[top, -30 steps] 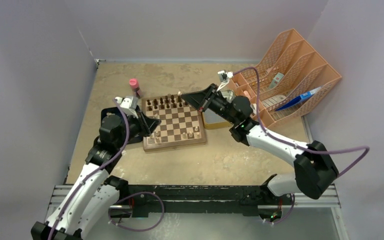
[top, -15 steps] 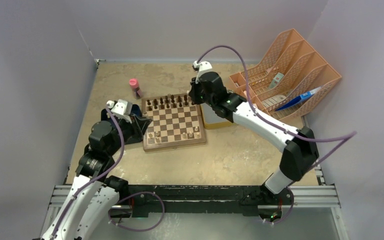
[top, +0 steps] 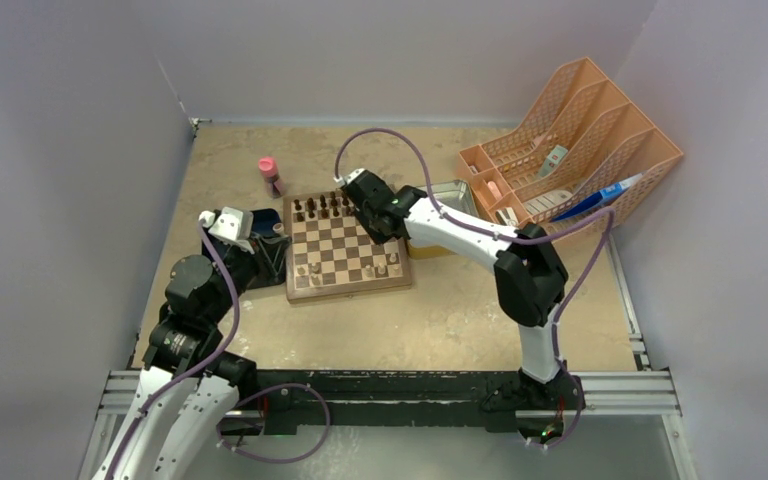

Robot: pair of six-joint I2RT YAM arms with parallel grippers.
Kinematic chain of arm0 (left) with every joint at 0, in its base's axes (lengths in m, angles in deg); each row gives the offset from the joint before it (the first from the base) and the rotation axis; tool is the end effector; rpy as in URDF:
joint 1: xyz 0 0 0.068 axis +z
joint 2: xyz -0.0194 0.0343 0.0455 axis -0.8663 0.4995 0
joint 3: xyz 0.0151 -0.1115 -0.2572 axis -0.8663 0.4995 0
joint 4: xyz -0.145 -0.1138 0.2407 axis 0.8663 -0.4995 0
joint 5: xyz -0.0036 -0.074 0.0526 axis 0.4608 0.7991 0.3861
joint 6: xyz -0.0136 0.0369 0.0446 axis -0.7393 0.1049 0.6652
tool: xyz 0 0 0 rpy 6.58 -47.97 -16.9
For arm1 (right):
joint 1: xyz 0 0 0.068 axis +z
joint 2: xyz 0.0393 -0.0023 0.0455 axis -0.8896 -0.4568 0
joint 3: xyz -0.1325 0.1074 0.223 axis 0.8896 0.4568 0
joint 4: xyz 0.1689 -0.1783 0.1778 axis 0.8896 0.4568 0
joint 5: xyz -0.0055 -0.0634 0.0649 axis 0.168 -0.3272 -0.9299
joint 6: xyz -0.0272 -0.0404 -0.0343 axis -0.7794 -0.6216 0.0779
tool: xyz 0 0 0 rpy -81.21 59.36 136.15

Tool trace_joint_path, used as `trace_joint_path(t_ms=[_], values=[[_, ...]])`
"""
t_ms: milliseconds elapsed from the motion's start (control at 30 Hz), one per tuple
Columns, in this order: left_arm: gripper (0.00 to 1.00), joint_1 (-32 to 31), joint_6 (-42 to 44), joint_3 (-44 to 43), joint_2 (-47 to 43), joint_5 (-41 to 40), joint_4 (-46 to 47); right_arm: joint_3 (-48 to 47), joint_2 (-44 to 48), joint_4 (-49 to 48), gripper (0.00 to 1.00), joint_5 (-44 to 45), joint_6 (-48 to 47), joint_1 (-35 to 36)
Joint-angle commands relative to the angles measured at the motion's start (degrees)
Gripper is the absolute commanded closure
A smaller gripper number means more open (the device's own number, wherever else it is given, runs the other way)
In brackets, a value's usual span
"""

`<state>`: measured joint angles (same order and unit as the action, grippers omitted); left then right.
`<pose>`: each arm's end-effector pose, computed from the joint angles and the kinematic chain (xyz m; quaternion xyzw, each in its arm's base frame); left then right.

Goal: Set up the chess pieces on the board
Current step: Place the chess piece on the chessboard.

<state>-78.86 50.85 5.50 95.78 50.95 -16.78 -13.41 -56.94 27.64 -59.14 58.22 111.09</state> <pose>0.1491 -0.0564 0.3377 0.0733 0.7354 -0.2333 0.6320 0.3365 0.3564 0.2446 -0.2760 0.8858 0.0226 0.3725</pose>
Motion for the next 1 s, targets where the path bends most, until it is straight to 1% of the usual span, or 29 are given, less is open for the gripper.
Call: trace_joint_path(t_ms=[0,367,600,967], values=[[1.00,-0.13,1.08,-0.89,-0.12,-2.26,1.03,-3.05,-1.13,4.73,0.87,0.54,-3.36,0.62],[1.00,-0.13,1.25,-0.78,0.21,-1.79,1.19,-6.75,-5.84,5.89,0.80,0.77,-4.46,2.86],[1.00,-0.11,1.34,-0.69,-0.09,-1.76,1.26,-7.46,-7.39,6.54,0.79,-0.16,-4.83,3.54],[1.00,-0.13,1.34,-0.60,-0.30,-1.70,1.00,-7.88,-7.82,6.46,0.70,-2.48,-5.20,4.20]])
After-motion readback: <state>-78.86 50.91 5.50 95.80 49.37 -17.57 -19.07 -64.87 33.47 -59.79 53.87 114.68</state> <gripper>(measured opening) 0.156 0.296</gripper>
